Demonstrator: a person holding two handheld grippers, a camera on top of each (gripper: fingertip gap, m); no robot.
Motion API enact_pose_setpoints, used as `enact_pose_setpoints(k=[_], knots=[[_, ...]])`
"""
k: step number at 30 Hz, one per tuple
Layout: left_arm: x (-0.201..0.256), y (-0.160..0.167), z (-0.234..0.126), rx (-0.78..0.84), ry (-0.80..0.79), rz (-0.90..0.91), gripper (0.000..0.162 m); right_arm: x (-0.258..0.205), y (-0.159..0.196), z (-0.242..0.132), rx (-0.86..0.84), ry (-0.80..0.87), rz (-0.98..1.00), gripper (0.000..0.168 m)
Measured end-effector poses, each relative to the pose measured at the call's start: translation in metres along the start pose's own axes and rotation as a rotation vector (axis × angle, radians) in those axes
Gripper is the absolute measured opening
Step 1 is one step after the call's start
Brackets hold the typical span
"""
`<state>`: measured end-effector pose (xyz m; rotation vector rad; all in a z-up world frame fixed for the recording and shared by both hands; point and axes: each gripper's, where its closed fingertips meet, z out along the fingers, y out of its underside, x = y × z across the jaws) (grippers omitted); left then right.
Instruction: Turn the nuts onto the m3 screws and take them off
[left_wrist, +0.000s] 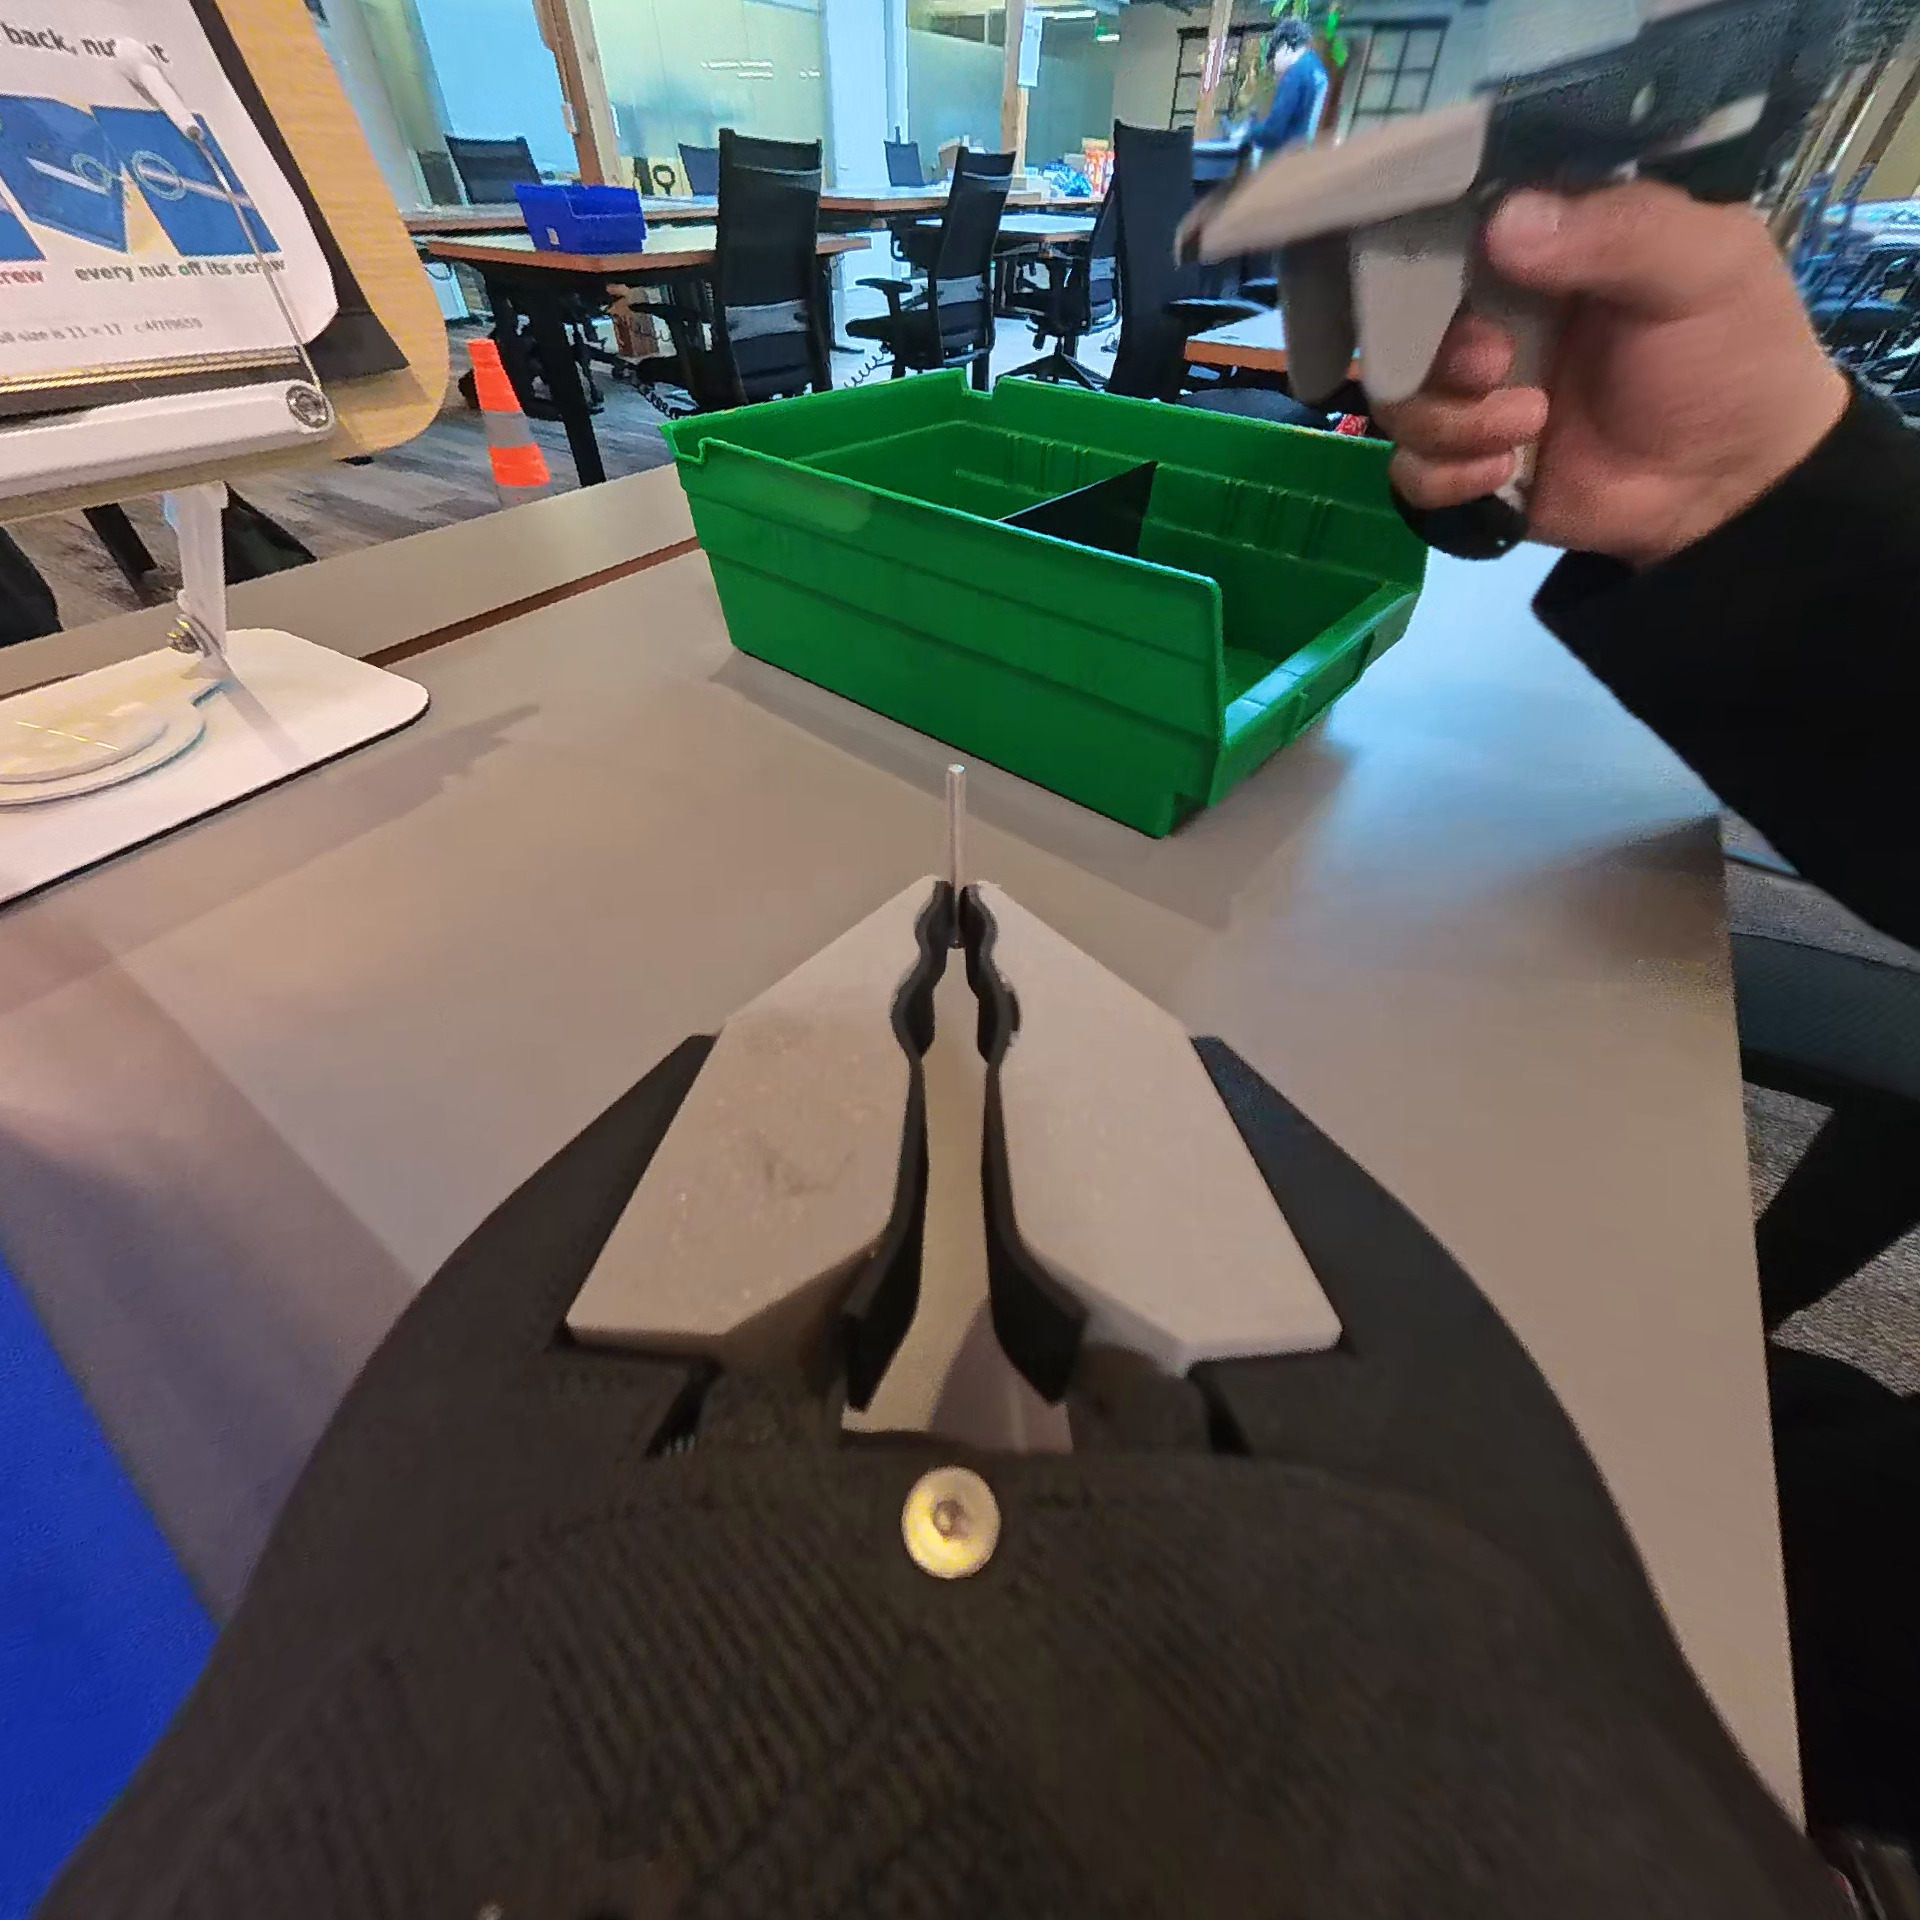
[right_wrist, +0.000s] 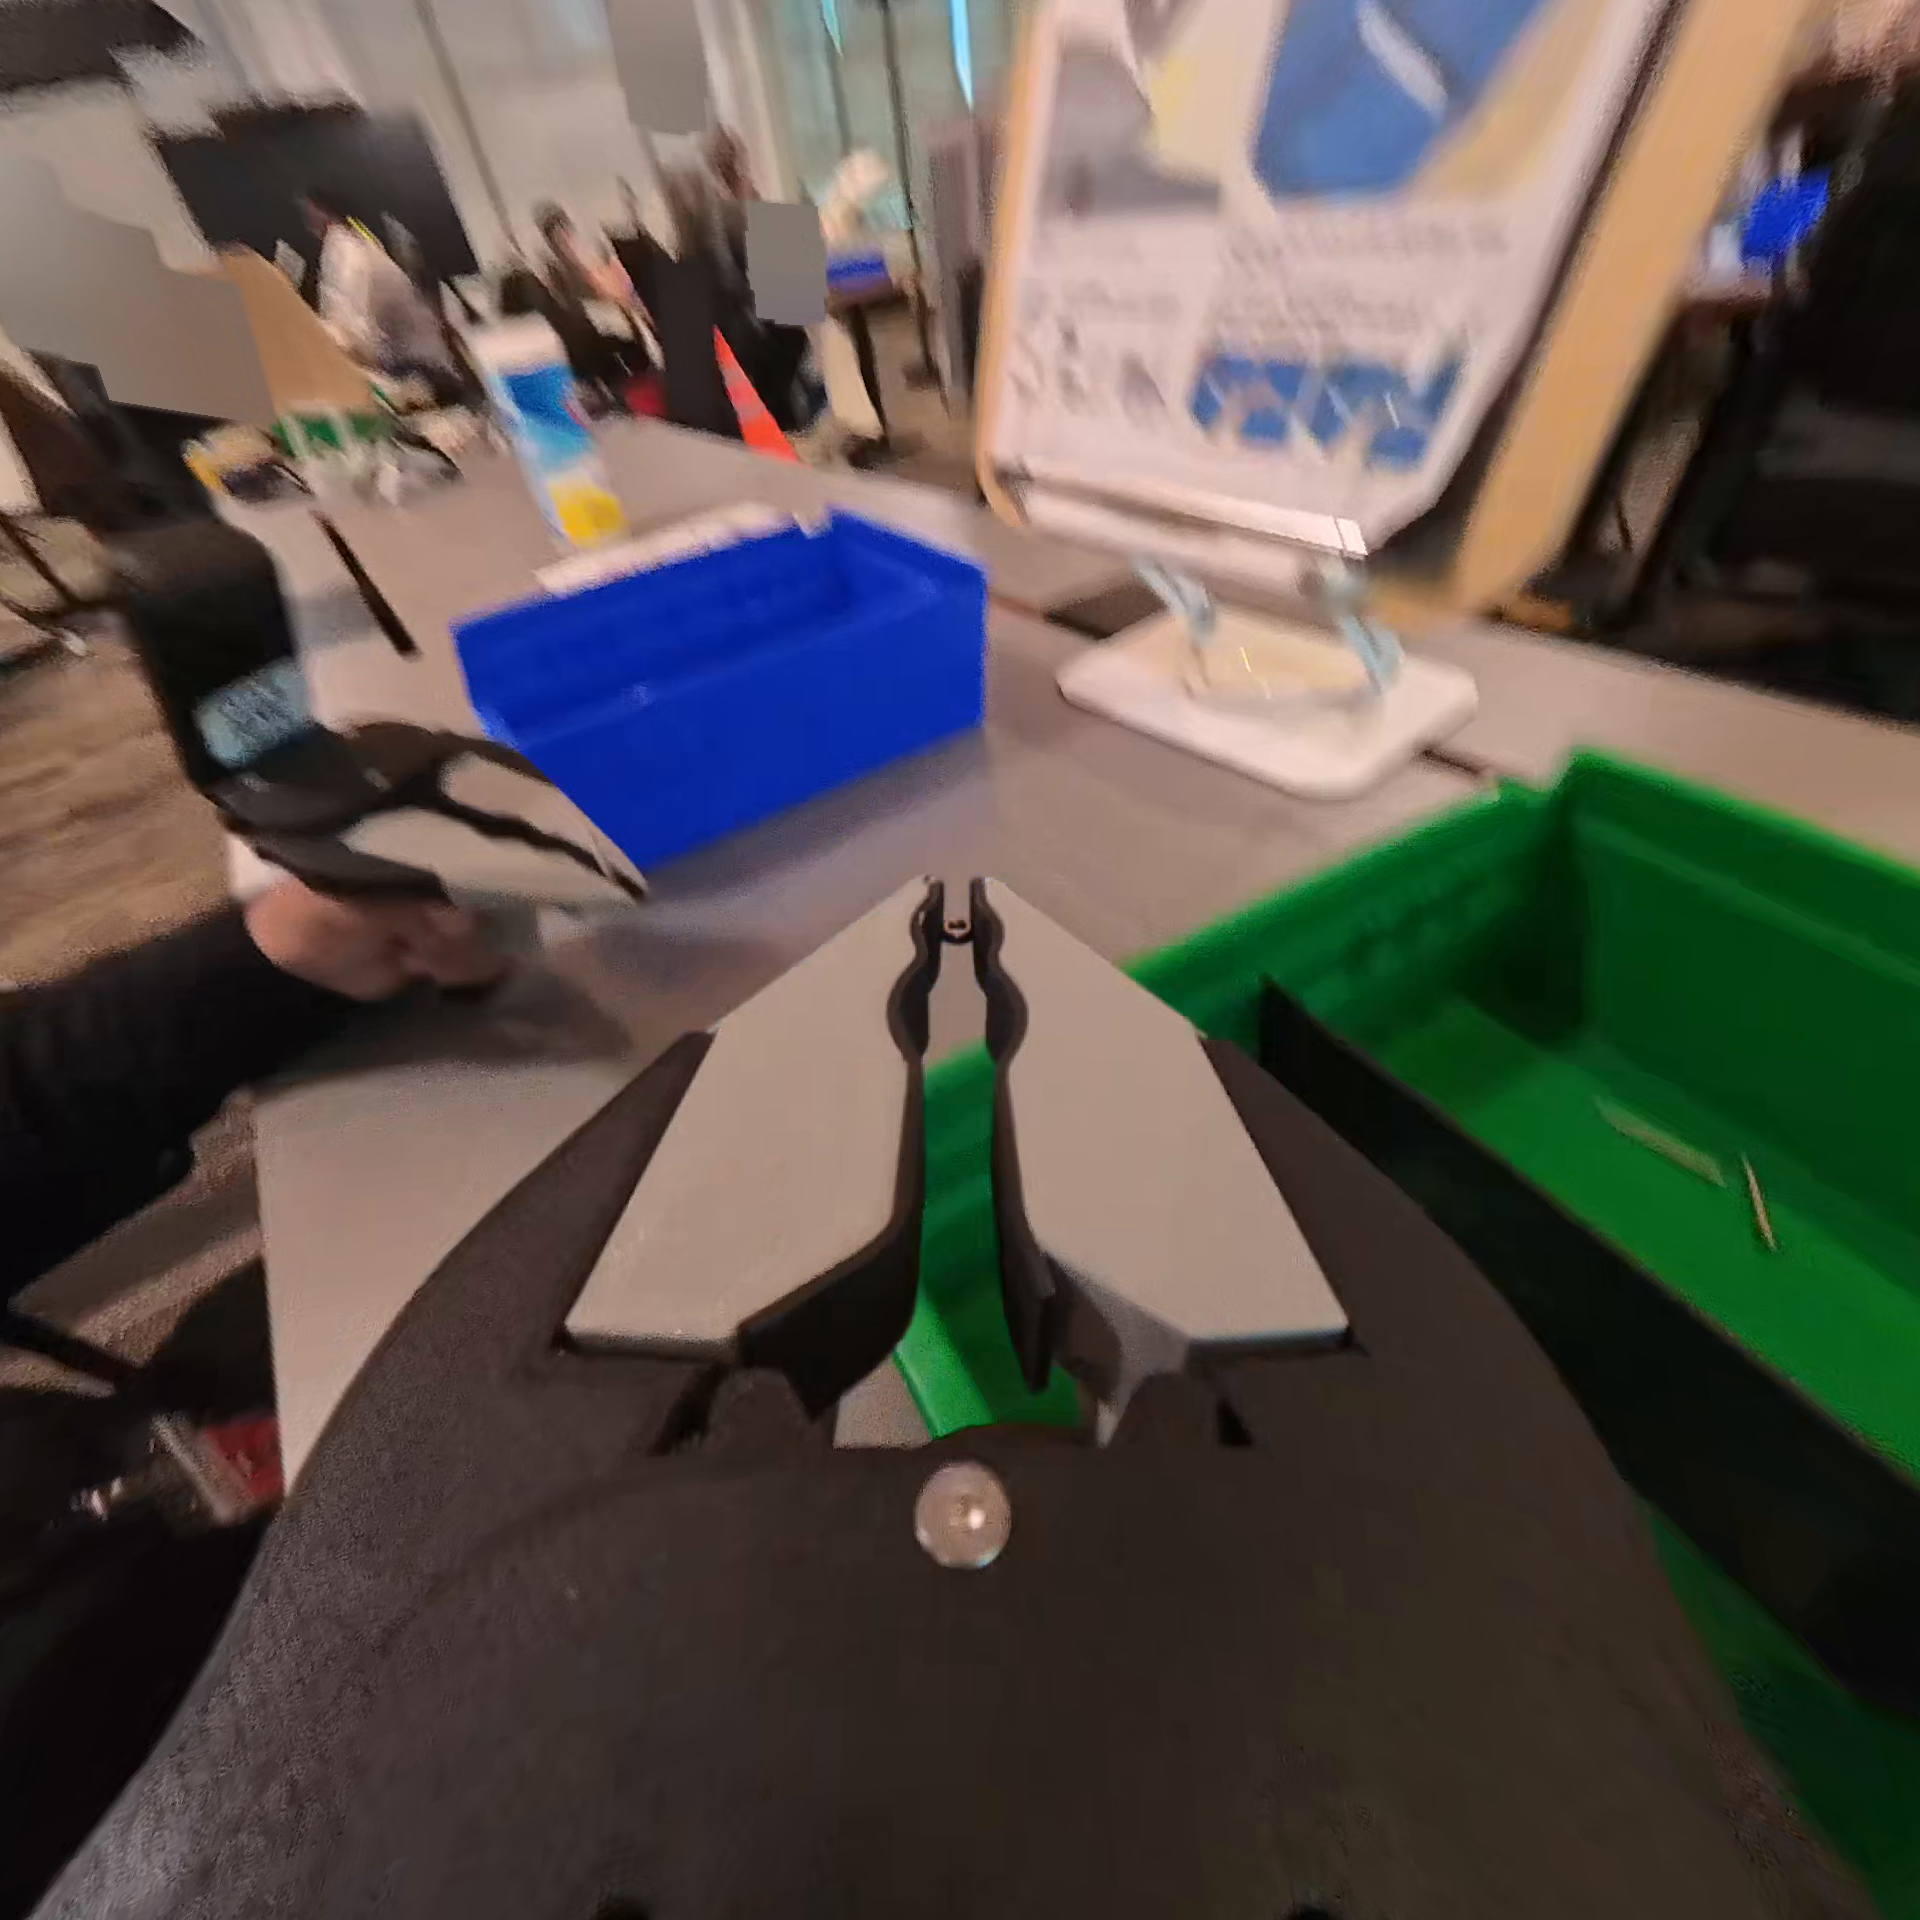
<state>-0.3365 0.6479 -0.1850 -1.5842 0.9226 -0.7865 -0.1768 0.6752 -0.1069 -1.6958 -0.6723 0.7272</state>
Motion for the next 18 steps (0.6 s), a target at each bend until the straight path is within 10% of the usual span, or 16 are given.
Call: enact_pose_setpoints(k=[7,18], knots=[[-0.002,0.001,0.0,-0.003,-0.006,-0.008,0.0,0.04,0.09,-0.014,-0.307,0.104,0.131,0.013],[0.005,-0.001,0.001,0.007,0.028,-0.002,0.0,0.022,0.042,-0.029,-0.065,0.062,0.161,0.013]])
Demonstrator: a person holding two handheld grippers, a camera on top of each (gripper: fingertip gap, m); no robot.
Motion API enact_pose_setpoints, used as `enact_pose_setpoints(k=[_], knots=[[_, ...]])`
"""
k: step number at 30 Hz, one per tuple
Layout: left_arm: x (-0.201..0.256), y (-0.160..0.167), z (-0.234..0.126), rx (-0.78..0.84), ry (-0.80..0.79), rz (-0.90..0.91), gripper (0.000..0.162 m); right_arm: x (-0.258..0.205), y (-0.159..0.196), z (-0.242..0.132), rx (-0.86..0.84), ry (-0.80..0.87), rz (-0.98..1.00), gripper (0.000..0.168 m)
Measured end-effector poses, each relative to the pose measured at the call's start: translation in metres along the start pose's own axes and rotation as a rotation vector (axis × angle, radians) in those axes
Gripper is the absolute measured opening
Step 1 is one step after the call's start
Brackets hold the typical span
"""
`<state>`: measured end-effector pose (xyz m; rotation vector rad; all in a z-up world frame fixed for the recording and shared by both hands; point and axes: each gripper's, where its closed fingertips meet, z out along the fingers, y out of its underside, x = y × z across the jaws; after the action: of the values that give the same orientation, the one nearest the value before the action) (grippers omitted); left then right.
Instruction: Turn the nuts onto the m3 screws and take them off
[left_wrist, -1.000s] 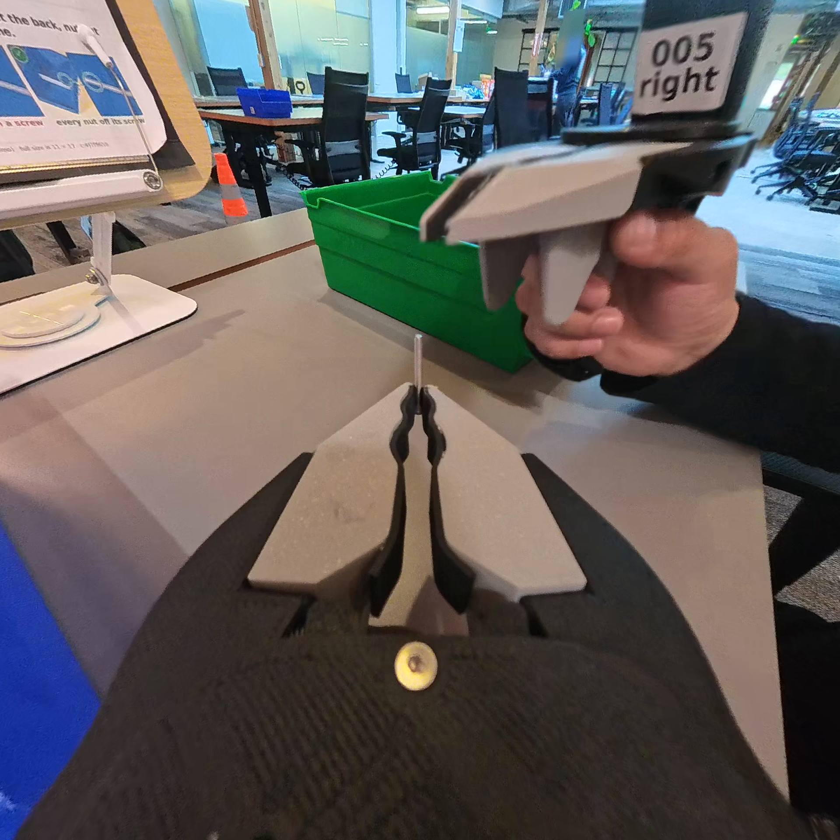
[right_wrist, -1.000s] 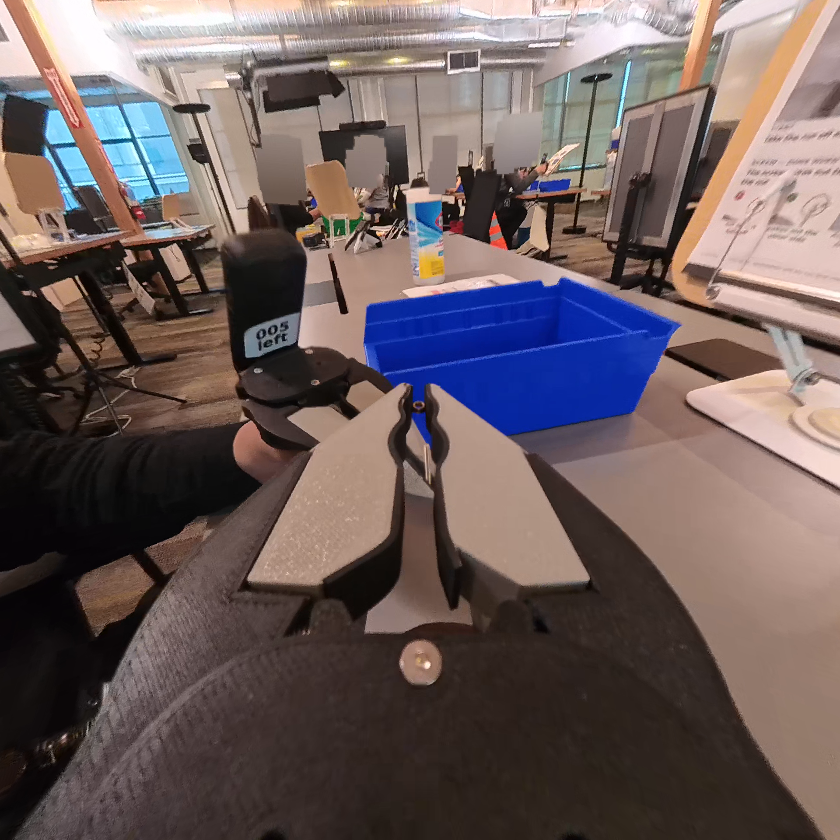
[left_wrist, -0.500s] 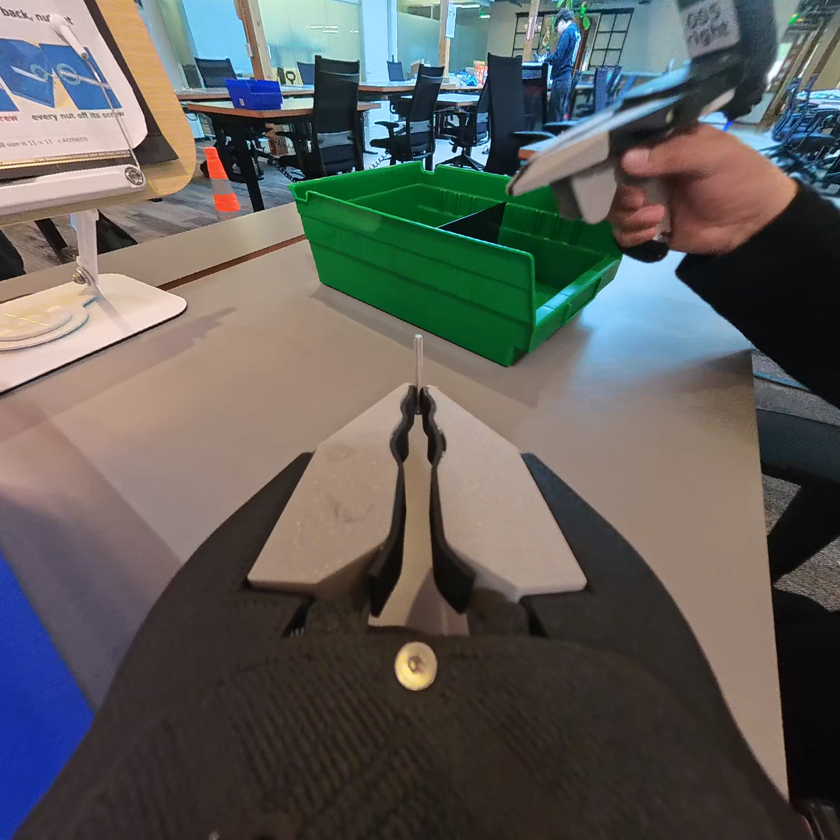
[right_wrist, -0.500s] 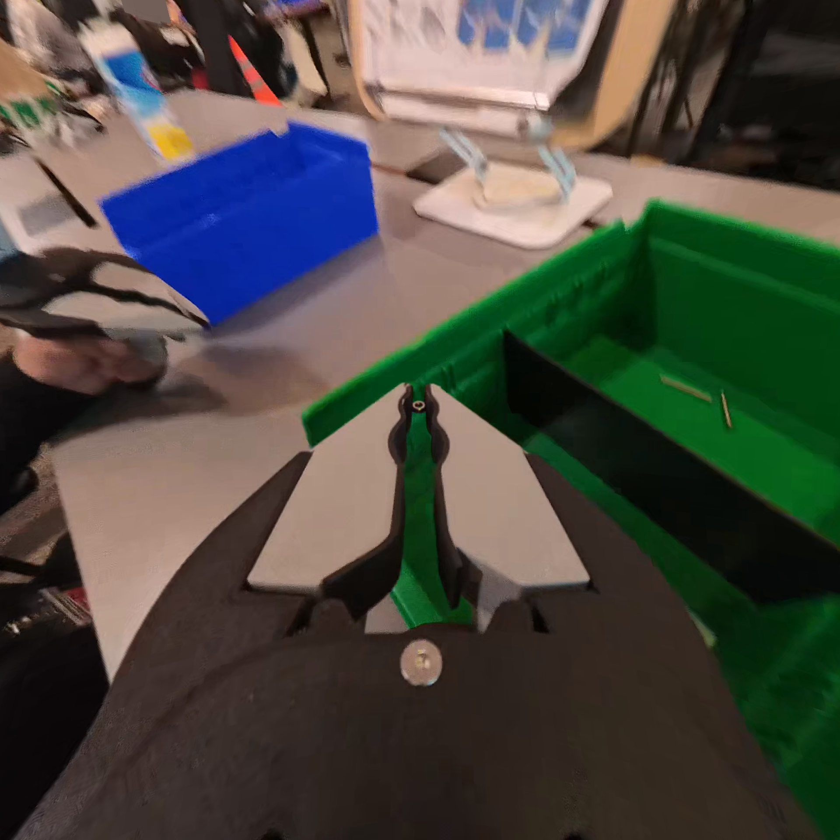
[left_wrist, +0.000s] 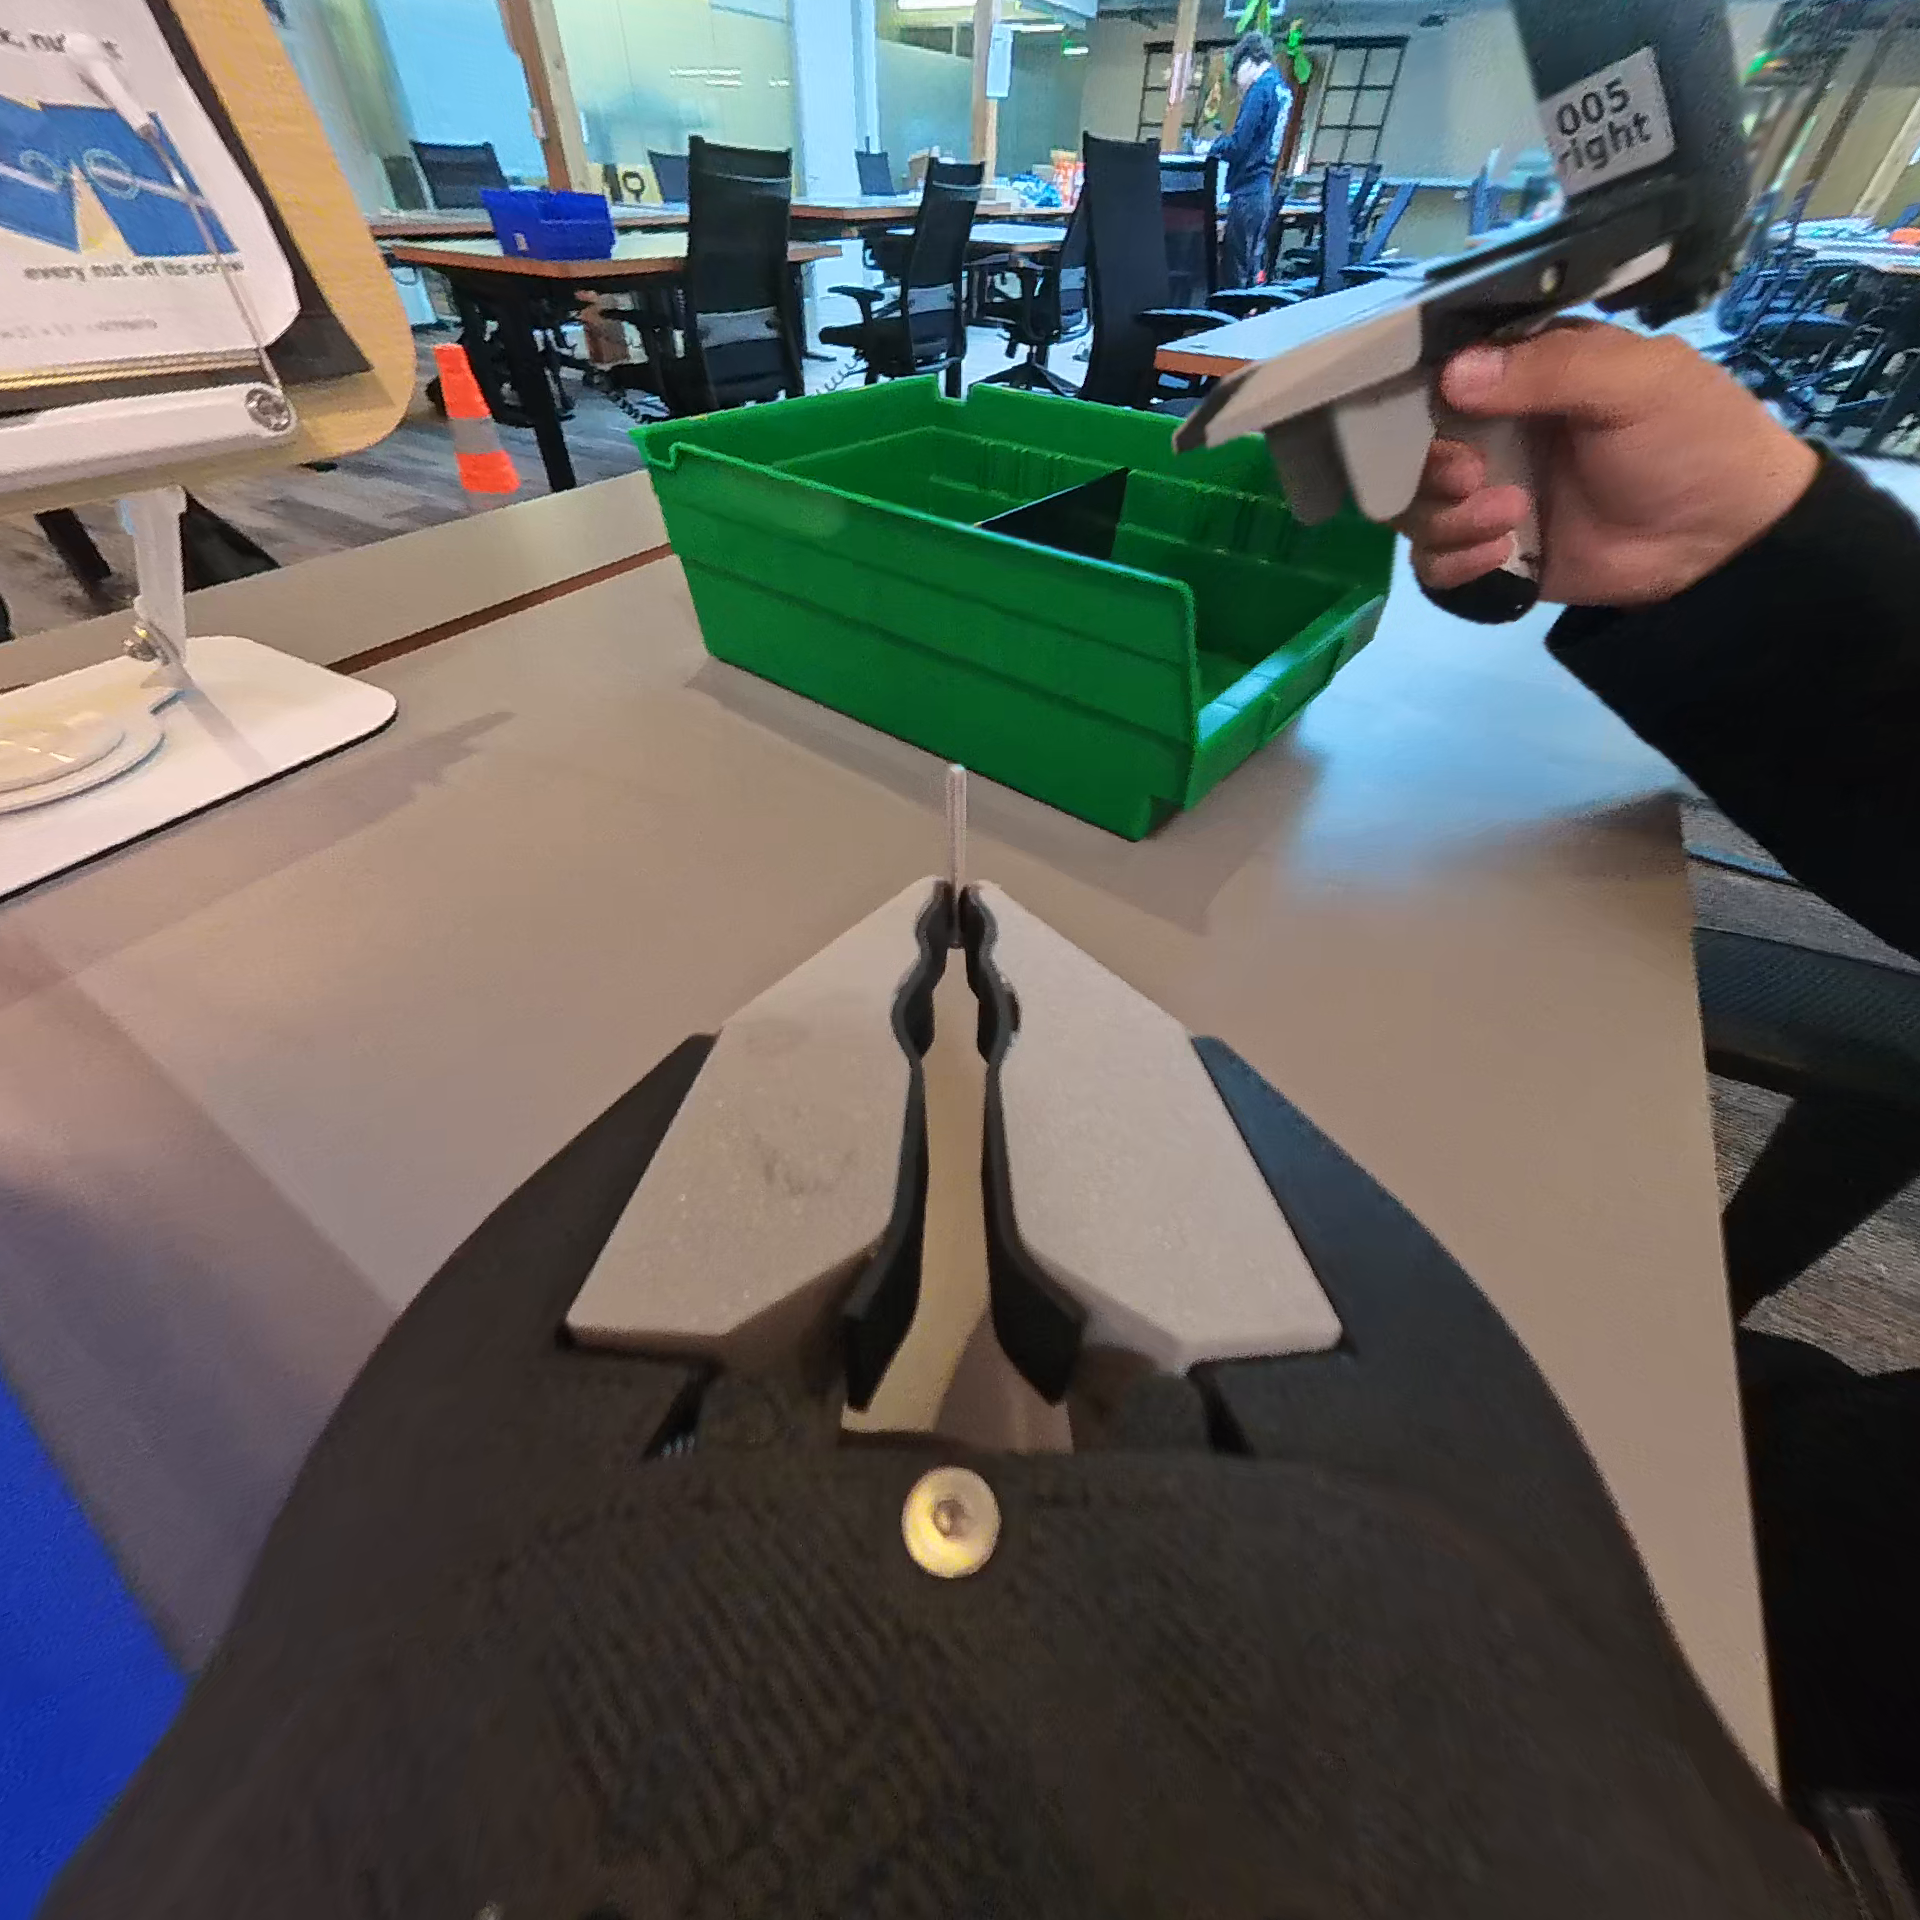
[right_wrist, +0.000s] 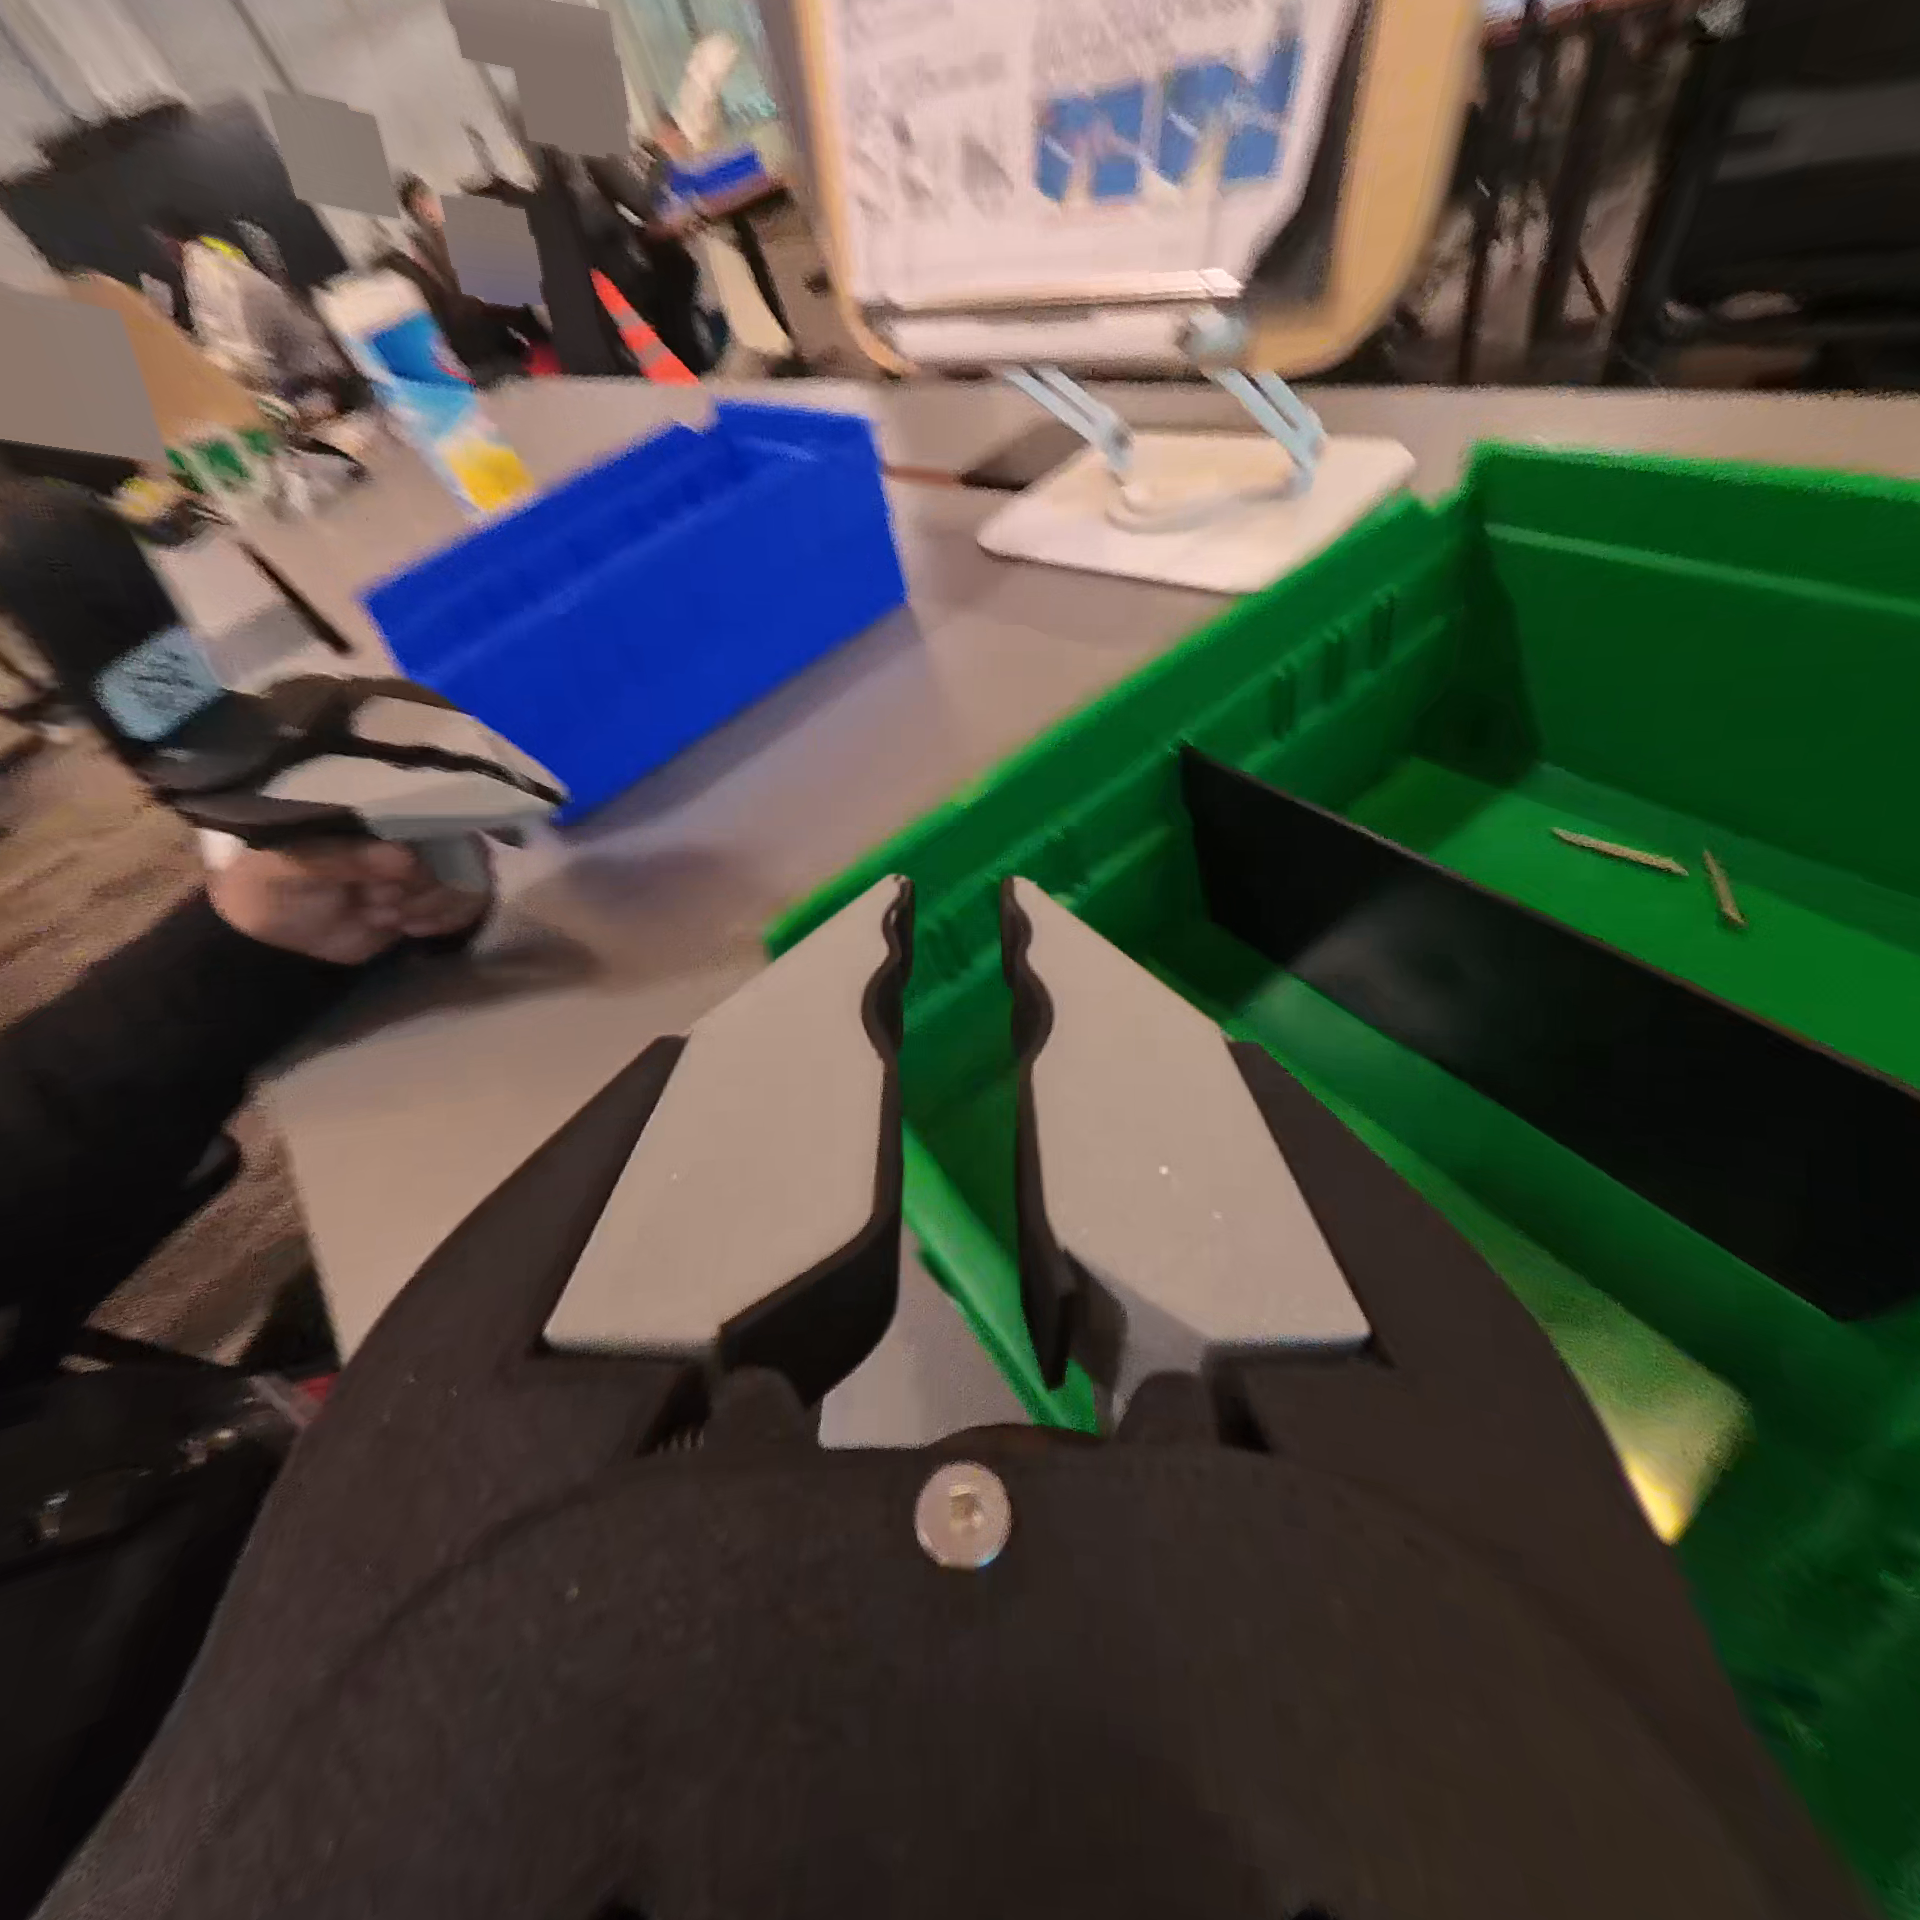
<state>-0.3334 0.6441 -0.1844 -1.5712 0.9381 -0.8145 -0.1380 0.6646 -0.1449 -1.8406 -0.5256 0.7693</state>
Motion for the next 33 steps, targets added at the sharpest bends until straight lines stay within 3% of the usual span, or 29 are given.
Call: enact_pose_setpoints(k=[4,8,12,14,16,19,22,26,29,33], knots=[[0.013,-0.002,0.002,0.008,0.051,0.04,0.0,-0.073,-0.011,0.022,0.051,-0.172,-0.094,0.02],[0.034,-0.01,0.0,0.055,0.137,0.084,0.0,-0.145,0.006,0.065,0.014,-0.333,-0.193,0.023],[0.042,-0.008,0.001,0.046,0.159,0.115,0.0,-0.175,0.027,0.102,-0.034,-0.372,-0.28,0.024],[0.044,-0.008,0.001,0.045,0.162,0.12,0.0,-0.184,0.03,0.11,-0.031,-0.417,-0.27,0.015],[0.043,-0.008,0.001,0.047,0.158,0.12,0.0,-0.18,0.028,0.116,-0.019,-0.397,-0.268,0.0],[0.037,-0.013,0.0,0.082,0.138,0.073,0.0,-0.174,0.022,0.115,0.006,-0.37,-0.273,0.0],[0.022,-0.018,-0.003,0.112,0.051,0.063,0.014,-0.165,0.012,0.109,0.036,-0.34,-0.264,0.0],[0.008,-0.018,-0.004,0.119,-0.019,0.031,0.019,-0.14,-0.005,0.094,0.049,-0.259,-0.263,0.0],[0.0,-0.014,-0.004,0.101,-0.058,0.027,0.018,-0.103,-0.04,0.075,0.096,-0.106,-0.317,0.0],[-0.007,-0.002,0.0,0.034,-0.103,0.045,0.016,-0.018,-0.099,0.043,0.149,0.16,-0.321,0.0]])
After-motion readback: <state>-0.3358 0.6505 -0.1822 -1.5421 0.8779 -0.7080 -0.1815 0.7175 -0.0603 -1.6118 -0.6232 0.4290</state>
